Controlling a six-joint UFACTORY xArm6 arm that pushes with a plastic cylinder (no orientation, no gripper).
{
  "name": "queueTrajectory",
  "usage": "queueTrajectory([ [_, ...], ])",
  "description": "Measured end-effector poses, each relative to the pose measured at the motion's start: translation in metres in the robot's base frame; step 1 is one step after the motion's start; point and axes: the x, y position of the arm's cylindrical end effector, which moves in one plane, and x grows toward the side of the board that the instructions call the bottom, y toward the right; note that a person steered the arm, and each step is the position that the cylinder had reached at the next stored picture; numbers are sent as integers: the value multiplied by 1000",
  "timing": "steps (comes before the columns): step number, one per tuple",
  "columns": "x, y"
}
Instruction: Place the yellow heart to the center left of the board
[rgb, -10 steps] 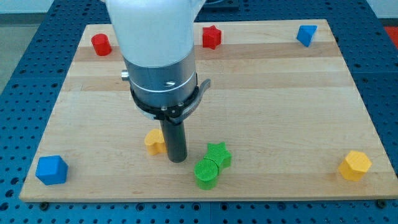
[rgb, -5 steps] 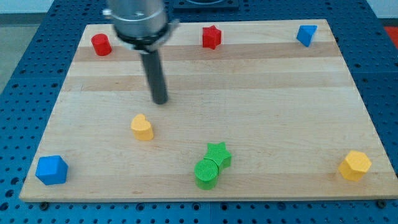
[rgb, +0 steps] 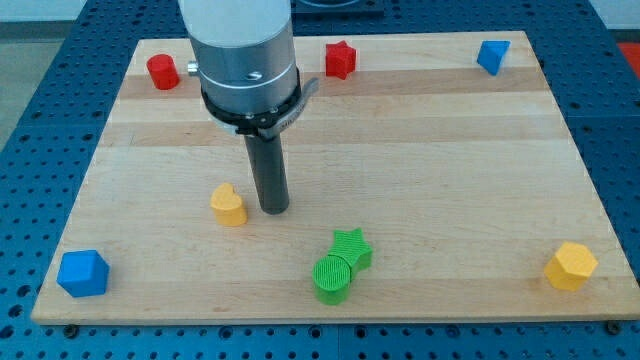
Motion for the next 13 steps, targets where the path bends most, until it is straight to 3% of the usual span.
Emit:
queueTrajectory([
  [1,31,-18],
  [4,36,-64],
  [5,22,-64],
  [6,-64,-64],
  [7,-86,-64],
  [9,-78,-76],
  [10,-21,-90],
  [11,32,-61],
  [12,-6,14],
  [13,-17,19],
])
